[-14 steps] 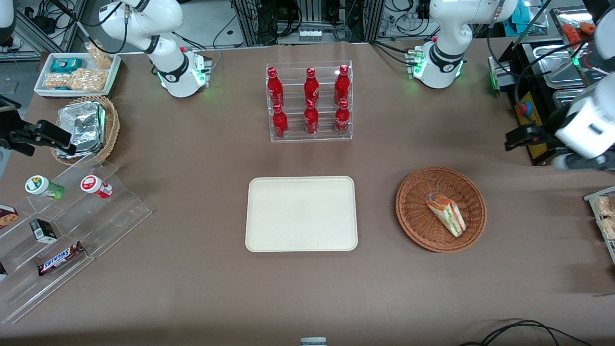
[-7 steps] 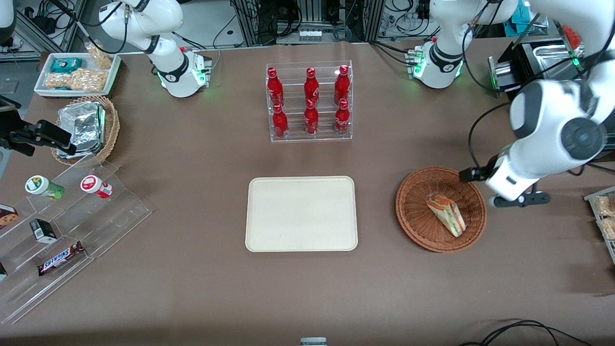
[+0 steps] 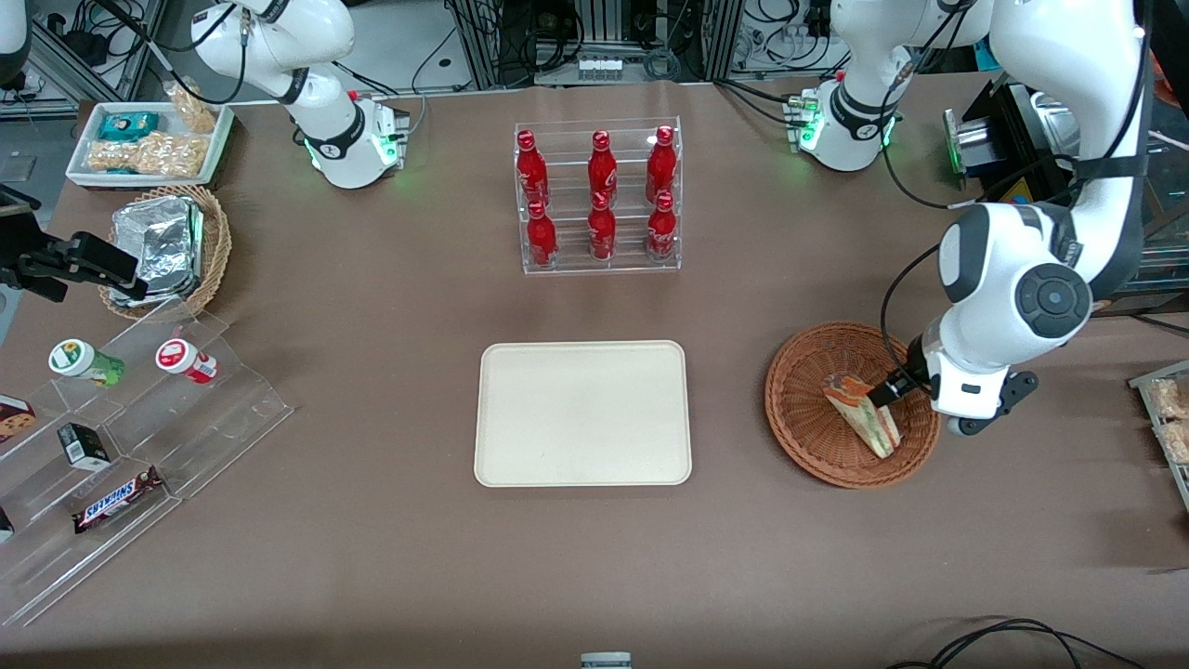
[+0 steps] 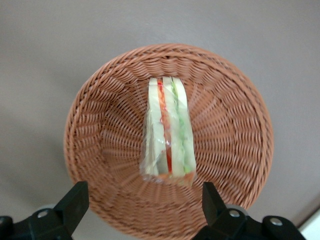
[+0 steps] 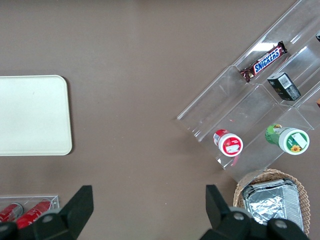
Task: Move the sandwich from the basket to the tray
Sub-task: 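Move the left gripper over the sandwich in the wicker basket, then lower the left gripper and close it on the wrapped sandwich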
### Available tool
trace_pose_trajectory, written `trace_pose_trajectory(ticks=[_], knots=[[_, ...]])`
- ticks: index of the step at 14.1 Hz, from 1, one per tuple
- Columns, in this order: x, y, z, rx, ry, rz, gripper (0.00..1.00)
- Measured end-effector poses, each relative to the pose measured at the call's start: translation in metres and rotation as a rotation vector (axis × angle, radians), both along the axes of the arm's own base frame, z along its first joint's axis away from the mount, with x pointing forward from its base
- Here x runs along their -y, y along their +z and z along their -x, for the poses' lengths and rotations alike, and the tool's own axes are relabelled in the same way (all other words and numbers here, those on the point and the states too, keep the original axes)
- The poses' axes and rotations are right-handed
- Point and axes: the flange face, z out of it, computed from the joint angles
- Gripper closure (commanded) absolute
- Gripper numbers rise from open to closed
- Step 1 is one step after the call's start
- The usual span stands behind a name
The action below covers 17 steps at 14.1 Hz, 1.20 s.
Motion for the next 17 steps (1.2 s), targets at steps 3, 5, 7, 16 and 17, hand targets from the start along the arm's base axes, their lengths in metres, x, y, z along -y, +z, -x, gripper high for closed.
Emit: trace_pose_trajectory(ticks=[3, 5, 7, 16, 17], knots=[[0.001, -0.023, -0.004, 0.022, 0.098, -0.001, 0.0], [0.002, -0.041, -0.006, 0.016, 0.124, -0.004, 0.0], [0.007, -0.055, -0.01, 0.005, 0.136, 0.0, 0.0], [0.009, -0.063, -0.017, -0.135, -0.017, 0.026, 0.97], [0.011, -0.048, -0.023, -0.147, -0.033, 0.028, 0.97]])
